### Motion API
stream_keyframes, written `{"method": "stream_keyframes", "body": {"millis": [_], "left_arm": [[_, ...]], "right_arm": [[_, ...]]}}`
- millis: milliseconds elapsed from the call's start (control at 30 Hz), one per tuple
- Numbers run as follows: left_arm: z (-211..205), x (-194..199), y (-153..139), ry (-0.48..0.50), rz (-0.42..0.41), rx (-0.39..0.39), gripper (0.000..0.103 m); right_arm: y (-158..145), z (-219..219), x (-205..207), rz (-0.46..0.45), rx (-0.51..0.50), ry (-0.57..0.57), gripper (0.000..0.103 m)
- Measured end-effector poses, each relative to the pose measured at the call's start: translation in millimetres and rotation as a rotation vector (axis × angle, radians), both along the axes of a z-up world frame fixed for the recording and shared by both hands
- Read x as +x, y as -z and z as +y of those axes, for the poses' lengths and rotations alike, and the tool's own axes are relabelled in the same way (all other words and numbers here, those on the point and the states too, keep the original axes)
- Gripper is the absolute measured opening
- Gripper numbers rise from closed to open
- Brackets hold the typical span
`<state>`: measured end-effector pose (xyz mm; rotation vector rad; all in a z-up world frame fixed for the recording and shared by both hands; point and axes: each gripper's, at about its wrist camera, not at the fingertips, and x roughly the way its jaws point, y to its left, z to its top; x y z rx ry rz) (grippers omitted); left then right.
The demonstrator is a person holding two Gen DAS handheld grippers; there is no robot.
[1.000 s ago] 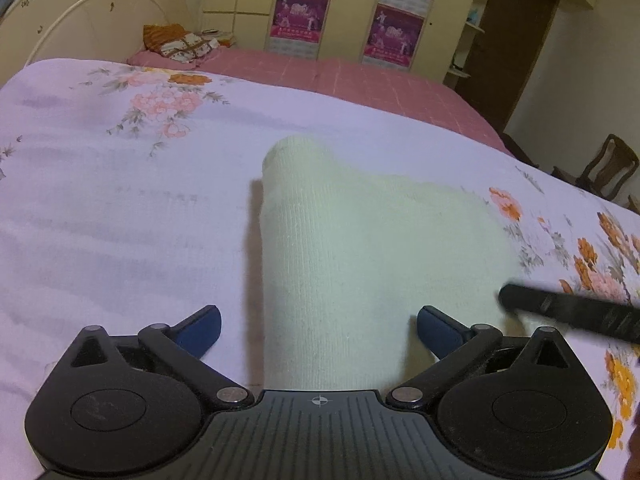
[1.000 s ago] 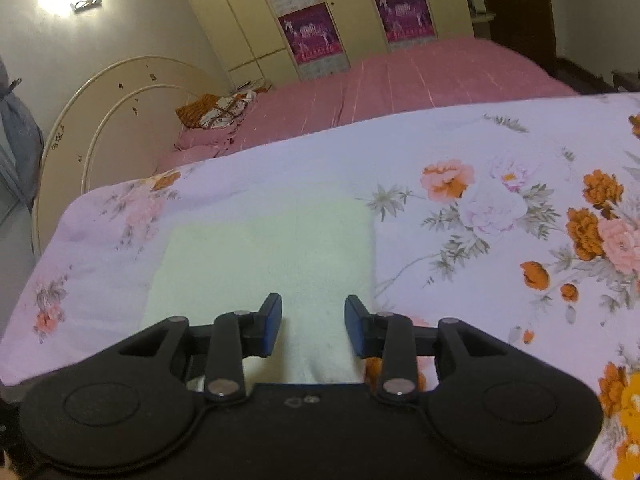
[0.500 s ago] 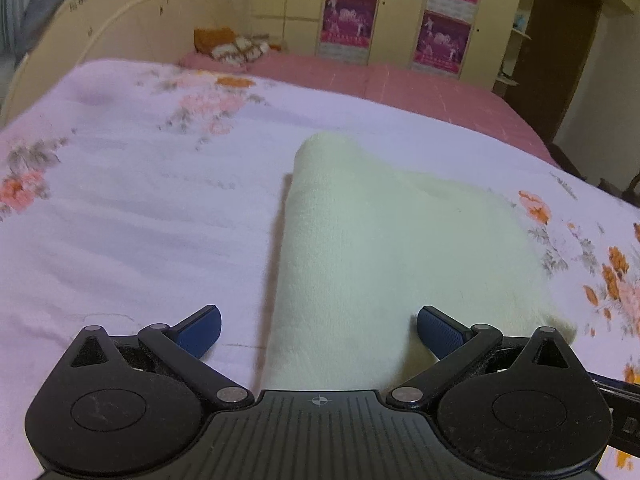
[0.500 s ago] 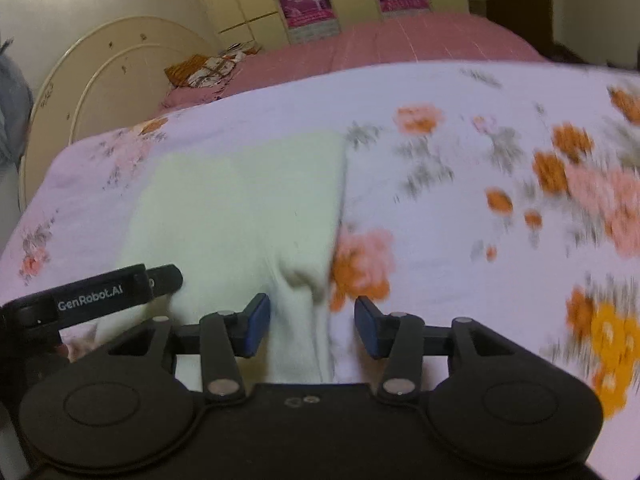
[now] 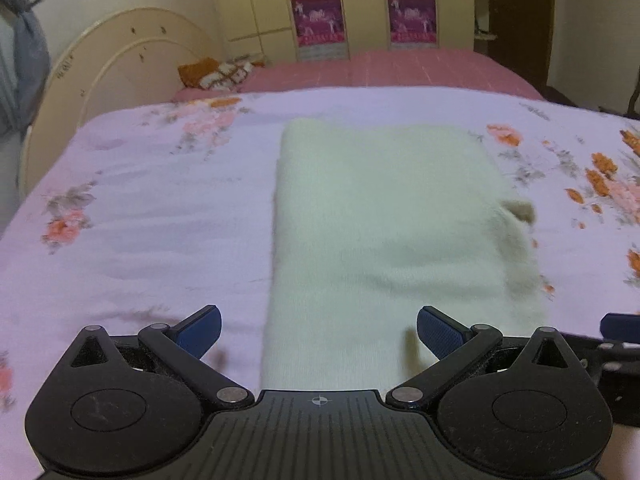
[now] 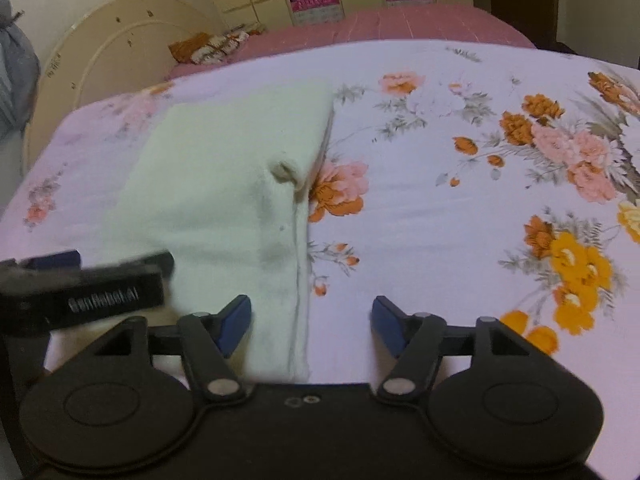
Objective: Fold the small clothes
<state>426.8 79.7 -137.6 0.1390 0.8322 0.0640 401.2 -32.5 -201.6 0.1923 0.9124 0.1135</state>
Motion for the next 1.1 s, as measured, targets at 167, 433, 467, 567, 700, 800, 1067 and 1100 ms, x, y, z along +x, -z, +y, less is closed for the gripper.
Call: {"method": "stream_keyframes", "body": {"millis": [167, 433, 467, 567, 700, 800, 1067, 1100], "left_arm": [[2.4, -54.8, -36.5, -0.022, -0.041, -0.057, 0.103], [-1.4, -155.3, -85.5, -0.025, -0.087, -0.063, 0.103], [-3.3, -169.3, -92.3, -0.024, -0.093, -0.067, 0.103], [-4.6, -211.0, -110.3, -0.021, -0.111, -0.074, 0.103], [-3.4, -262.2, -135.7, -0.033, -0.146, -0.085, 0.103], [2.3, -294.3, -151.5, -0.063, -0.157, -0.109, 0.103], [14.2, -348.1, -175.0, -0.111, -0.205, -0.102, 0.103], [15.0, -352.4, -176.4, -0.112, -0.209, -0.101, 0.103]], "right_arm": [[-22.5, -8.0, -36.7, -0.036, 0.008, -0.028, 0.076], [-56.0, -23.9, -128.6, -0.064, 0.032, -0.117, 0.079], [-62.3, -25.4, -144.7, -0.078, 0.025, -0.123, 0.079], [-83.0, -29.4, -189.0, -0.120, 0.026, -0.126, 0.080], [-114.1, -31.6, -243.0, -0.205, 0.007, -0.119, 0.085], [-137.8, -28.4, -277.4, -0.265, -0.013, -0.107, 0.087], [-188.1, -12.9, -340.4, -0.422, -0.078, -0.102, 0.091], [-191.0, -12.2, -344.0, -0.433, -0.086, -0.099, 0.091]]}}
